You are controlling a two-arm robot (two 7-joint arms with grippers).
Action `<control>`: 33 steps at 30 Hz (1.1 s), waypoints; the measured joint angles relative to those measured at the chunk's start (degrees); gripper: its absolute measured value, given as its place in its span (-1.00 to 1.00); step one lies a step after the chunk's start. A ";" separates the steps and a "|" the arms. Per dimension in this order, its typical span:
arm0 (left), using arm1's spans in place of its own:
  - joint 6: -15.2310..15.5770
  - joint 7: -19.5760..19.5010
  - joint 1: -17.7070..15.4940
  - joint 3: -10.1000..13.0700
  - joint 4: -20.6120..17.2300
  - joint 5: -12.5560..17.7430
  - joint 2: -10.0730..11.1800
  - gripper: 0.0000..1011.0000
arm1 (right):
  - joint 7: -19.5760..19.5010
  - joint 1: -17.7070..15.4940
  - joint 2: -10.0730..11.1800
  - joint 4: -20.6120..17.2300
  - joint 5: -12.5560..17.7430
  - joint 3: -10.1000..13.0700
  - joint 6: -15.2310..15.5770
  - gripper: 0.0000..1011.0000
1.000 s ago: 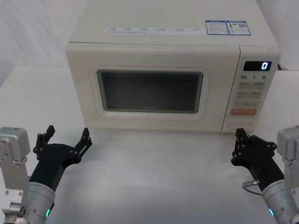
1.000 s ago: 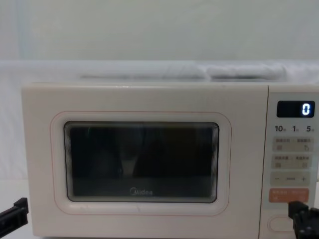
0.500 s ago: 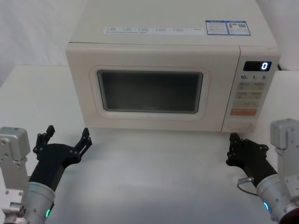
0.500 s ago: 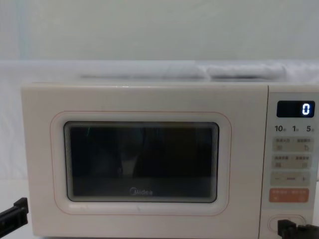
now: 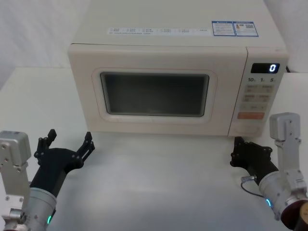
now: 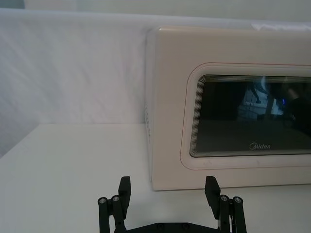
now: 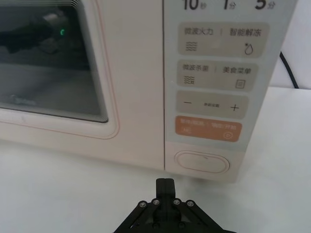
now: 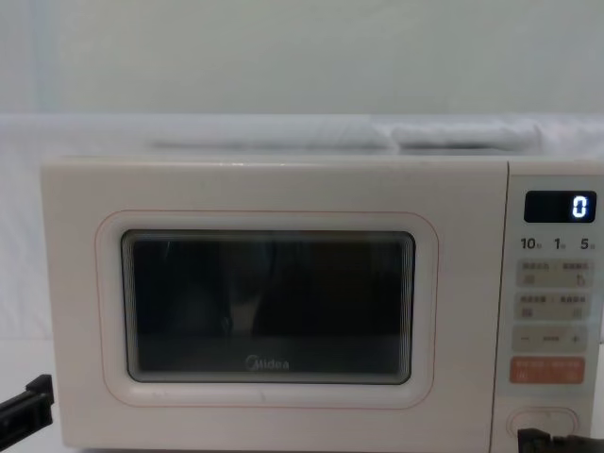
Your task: Press the button to open the microwave door with one hand; close the microwave door with the other hand.
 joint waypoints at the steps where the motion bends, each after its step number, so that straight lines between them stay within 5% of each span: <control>1: 0.00 0.00 0.00 0.00 0.00 0.00 0.00 0.98 | -0.09 0.13 -0.15 0.18 -0.10 0.08 0.05 -1.00; 33: 0.00 0.00 0.00 0.00 0.00 0.00 0.00 0.98 | -0.87 5.12 -3.03 7.01 -1.94 4.02 -1.14 -1.00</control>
